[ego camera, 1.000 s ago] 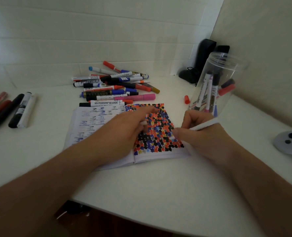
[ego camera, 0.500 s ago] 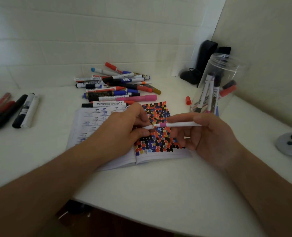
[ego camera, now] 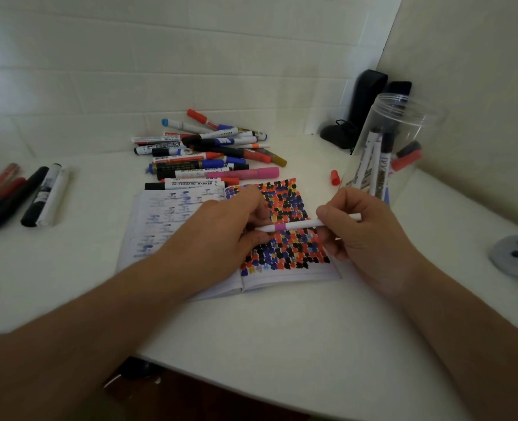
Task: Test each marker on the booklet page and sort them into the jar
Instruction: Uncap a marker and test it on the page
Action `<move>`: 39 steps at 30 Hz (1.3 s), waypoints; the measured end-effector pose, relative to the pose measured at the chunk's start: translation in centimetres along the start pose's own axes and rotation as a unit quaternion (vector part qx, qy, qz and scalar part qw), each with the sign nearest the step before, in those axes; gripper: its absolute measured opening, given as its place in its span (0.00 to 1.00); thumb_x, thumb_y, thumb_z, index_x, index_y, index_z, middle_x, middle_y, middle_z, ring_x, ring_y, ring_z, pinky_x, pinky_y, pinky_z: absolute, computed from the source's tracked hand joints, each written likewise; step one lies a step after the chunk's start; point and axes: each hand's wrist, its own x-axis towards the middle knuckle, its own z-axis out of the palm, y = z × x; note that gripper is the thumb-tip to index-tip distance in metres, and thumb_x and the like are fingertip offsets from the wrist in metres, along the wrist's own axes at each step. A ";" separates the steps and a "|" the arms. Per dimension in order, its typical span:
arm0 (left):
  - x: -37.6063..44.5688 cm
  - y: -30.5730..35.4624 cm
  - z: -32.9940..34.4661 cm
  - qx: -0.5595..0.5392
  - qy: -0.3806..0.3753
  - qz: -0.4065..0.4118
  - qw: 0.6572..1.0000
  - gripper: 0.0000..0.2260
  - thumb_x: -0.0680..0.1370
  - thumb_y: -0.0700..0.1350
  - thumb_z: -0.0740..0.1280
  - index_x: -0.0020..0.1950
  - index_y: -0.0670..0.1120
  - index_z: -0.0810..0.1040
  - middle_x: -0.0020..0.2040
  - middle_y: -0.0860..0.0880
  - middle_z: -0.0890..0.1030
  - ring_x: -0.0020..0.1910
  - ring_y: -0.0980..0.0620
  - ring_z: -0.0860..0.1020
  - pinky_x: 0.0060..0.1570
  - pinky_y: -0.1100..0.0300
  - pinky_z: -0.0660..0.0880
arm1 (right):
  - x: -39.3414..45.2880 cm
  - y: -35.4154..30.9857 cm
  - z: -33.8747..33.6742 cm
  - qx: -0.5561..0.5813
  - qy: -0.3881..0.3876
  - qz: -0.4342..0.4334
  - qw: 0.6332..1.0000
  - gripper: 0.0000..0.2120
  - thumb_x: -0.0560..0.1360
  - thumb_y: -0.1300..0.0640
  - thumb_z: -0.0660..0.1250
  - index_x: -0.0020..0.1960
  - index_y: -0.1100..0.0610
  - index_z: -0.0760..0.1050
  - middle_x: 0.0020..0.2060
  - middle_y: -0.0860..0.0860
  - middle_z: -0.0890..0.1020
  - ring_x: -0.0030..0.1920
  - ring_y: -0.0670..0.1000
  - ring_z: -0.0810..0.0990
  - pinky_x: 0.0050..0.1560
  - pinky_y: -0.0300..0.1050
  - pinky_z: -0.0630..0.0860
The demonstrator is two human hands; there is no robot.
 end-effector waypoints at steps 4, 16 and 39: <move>-0.1 0.0 0.1 0.008 0.010 -0.005 1.000 0.16 0.79 0.45 0.73 0.51 0.58 0.66 0.51 0.59 0.83 0.39 0.77 0.72 0.42 0.81 0.68 | -0.1 -0.1 0.2 -0.021 -0.024 0.008 0.999 0.11 0.82 0.60 0.67 0.41 0.57 0.76 0.32 0.54 0.82 0.29 0.51 0.77 0.28 0.40 0.73; 0.3 -0.2 0.2 0.082 0.046 0.062 0.994 0.11 0.80 0.47 0.71 0.62 0.55 0.82 0.42 0.55 0.84 0.41 0.55 0.75 0.38 0.63 0.66 | -0.2 -1.0 1.3 -0.035 0.004 -0.040 0.999 0.06 0.81 0.60 0.67 0.46 0.59 0.78 0.33 0.54 0.84 0.31 0.50 0.80 0.32 0.40 0.79; -2.6 -13.4 -12.9 0.400 -0.020 -0.265 0.877 0.13 0.76 0.54 0.63 0.53 0.54 0.85 0.51 0.51 0.86 0.53 0.45 0.81 0.52 0.55 0.77 | -2.2 0.1 4.6 -0.552 -0.269 -0.196 0.764 0.32 0.72 0.19 0.32 0.76 0.23 0.39 0.82 0.38 0.42 0.83 0.57 0.38 0.79 0.68 0.40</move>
